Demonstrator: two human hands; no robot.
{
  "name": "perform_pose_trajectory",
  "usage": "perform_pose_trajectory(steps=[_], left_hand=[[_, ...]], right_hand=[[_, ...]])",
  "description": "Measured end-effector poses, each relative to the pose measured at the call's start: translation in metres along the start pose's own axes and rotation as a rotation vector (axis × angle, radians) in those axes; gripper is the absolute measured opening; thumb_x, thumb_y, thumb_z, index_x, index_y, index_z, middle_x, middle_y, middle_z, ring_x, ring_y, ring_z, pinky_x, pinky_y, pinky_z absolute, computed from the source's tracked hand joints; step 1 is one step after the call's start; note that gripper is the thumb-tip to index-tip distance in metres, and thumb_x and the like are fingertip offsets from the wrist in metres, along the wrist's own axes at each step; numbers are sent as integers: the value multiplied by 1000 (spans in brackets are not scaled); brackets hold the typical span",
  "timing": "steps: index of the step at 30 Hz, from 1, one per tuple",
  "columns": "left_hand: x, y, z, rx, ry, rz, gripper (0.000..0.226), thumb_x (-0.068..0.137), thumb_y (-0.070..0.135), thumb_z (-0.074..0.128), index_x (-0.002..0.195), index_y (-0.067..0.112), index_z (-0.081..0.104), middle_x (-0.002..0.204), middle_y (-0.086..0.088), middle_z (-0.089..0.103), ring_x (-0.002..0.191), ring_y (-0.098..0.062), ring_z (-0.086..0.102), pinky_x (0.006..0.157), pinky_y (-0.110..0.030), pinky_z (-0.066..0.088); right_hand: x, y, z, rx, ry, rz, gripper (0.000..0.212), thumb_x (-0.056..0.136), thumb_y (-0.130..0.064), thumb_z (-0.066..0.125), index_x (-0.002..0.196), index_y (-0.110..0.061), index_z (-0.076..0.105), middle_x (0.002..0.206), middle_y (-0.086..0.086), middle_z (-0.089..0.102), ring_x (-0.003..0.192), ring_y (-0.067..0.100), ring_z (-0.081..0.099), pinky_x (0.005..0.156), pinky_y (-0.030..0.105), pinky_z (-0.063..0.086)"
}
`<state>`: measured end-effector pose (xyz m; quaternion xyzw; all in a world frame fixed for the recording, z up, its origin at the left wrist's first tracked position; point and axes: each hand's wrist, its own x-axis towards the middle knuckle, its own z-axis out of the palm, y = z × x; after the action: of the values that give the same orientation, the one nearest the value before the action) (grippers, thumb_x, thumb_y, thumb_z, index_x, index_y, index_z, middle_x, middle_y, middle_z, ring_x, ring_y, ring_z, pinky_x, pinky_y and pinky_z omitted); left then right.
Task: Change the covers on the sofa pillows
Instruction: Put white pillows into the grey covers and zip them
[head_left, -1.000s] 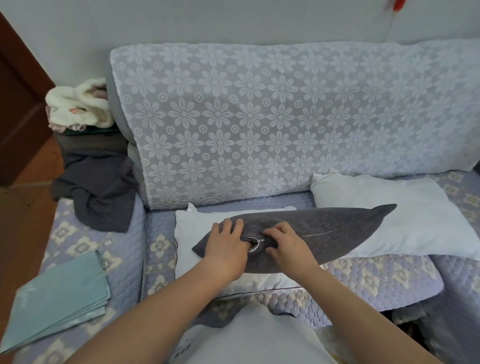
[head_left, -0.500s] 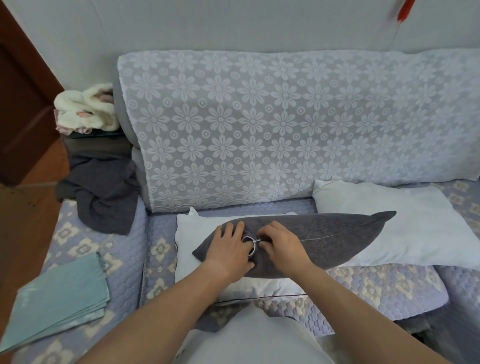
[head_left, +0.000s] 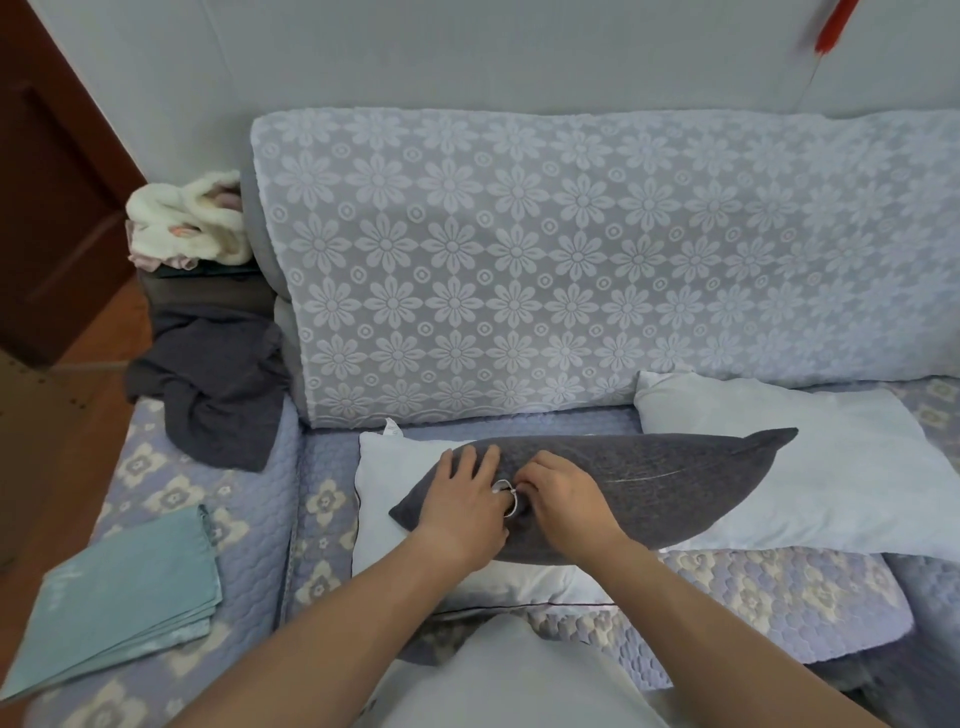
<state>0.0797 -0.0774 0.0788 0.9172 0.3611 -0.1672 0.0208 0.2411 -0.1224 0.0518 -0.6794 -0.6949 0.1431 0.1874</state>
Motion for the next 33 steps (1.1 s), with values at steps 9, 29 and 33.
perform_pose_trajectory(steps=[9,29,33], left_hand=[[-30,25,-10,-478,575,-121,21,84,18,70,104,20,63,95,1,59,86,-23,56,69,-37,45],[-10,31,-47,-619,204,-323,8,93,12,43,95,20,43,106,-7,59,95,-31,62,67,-34,33],[-10,21,-58,-651,145,-420,8,94,12,40,95,18,35,109,-9,58,98,-33,61,69,-37,36]], right_hand=[[8,-10,-27,364,-2,372,21,94,-24,66,75,-27,58,79,-9,61,77,4,56,69,23,40],[5,3,-16,-8,89,-147,4,83,-22,58,81,-23,62,77,-9,55,74,14,41,65,37,44],[7,-4,-13,-69,99,-149,11,82,-7,63,80,-17,58,78,-4,52,72,17,41,59,39,42]])
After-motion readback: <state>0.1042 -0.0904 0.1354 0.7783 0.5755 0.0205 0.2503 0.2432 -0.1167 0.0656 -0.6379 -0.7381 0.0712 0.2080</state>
